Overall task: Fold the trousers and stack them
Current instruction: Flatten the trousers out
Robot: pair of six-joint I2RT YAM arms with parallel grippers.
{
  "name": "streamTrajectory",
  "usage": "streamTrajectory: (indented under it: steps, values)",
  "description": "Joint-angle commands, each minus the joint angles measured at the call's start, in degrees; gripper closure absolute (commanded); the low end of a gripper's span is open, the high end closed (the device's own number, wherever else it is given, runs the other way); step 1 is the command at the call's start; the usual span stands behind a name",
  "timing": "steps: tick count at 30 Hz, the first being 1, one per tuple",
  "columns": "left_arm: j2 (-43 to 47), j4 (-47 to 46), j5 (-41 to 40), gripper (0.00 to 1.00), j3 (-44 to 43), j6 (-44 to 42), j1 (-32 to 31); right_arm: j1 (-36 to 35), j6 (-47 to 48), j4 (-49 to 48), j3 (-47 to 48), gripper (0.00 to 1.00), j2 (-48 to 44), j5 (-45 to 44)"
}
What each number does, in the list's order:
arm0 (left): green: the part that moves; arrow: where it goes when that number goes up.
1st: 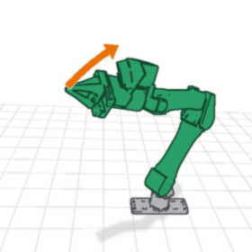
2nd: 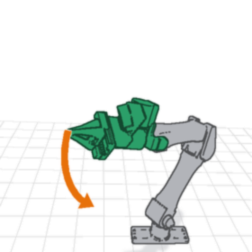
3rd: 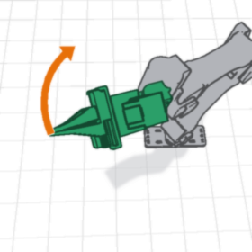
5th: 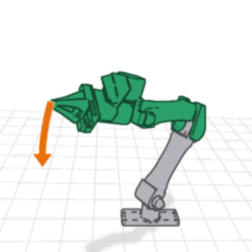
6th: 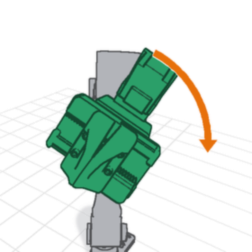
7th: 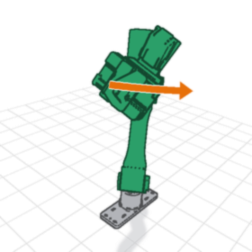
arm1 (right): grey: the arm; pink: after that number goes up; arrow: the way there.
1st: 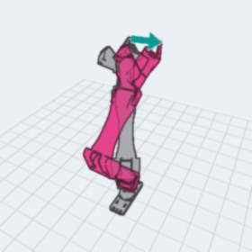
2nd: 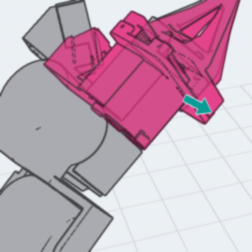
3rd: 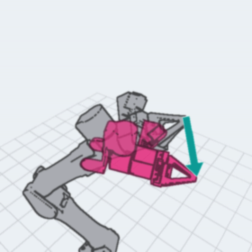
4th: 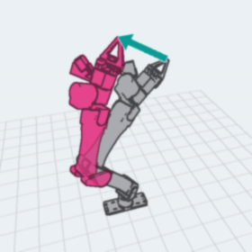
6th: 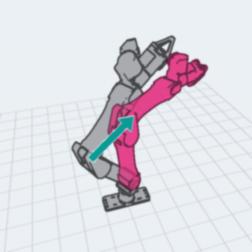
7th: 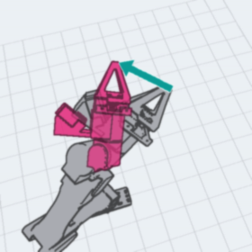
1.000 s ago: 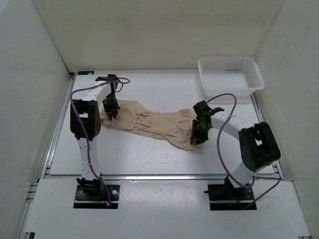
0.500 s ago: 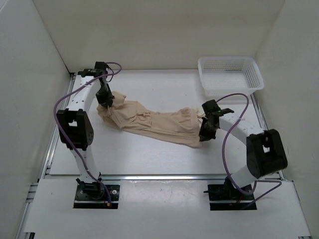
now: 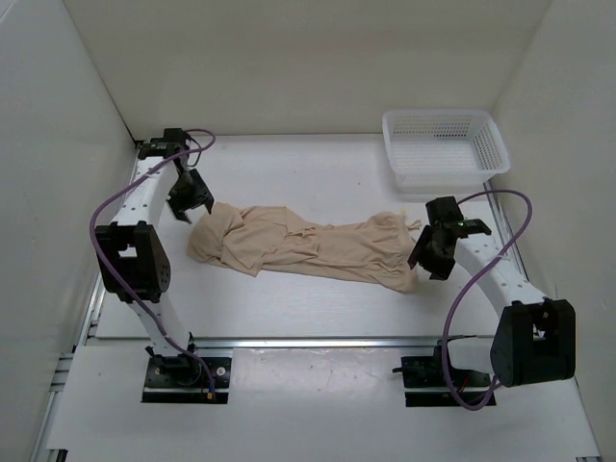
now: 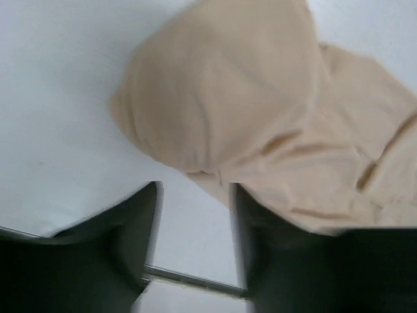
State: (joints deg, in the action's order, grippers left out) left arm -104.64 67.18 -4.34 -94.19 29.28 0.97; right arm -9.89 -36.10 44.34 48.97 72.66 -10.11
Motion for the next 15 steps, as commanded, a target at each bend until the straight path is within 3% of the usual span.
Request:
streamTrajectory:
  steps: [1, 3, 5, 6, 7, 9, 10, 11, 13, 15]
  values:
    - [4.88, -0.91, 0.56, 0.50, -3.10, -0.36, -7.37, 0.05, 0.94, 2.16, 3.93, 0.37, -0.07, -1.84]
    - [3.06, -0.91, 1.88, 0.78, -4.24, -0.36, -13.26, 0.05, 0.94, 2.68, 5.51, 0.36, 0.46, -1.84]
    - [0.68, -1.52, 3.54, 0.79, -5.29, 1.12, -19.04, 0.05, 0.94, 2.68, 7.89, 0.37, 0.46, -1.84]
    - [-0.90, -1.52, 4.42, 0.75, -7.21, 1.13, -20.82, 0.05, 1.46, 2.68, 8.76, 0.40, 1.07, -2.37]
    - [-4.74, -1.52, 5.04, 0.61, -8.63, 1.13, -22.31, 0.05, 1.47, 2.68, 10.77, 0.48, 1.08, -2.37]
    - [-8.81, -0.65, 5.04, 0.44, -13.44, 2.45, -25.92, 0.05, 2.61, 2.68, 13.07, 0.57, 3.44, -2.37]
    - [-12.66, -0.64, 5.82, 0.25, -15.13, 2.97, -26.98, 0.05, 2.61, 2.68, 15.26, 0.63, 5.10, -1.76]
    - [-14.69, -0.64, 5.83, 0.18, -16.97, 2.98, -27.86, -0.56, 4.00, 2.68, 16.50, 0.65, 6.25, -1.23]
    - [-20.39, 0.84, 5.83, 0.10, -22.95, 3.68, -29.97, -0.57, 5.24, 2.68, 18.96, 0.65, 10.63, -0.70]
    - [-24.19, 1.38, 6.36, 0.03, -26.90, 3.68, -30.76, -0.57, 6.82, 2.68, 22.74, 0.47, 13.89, 0.96]
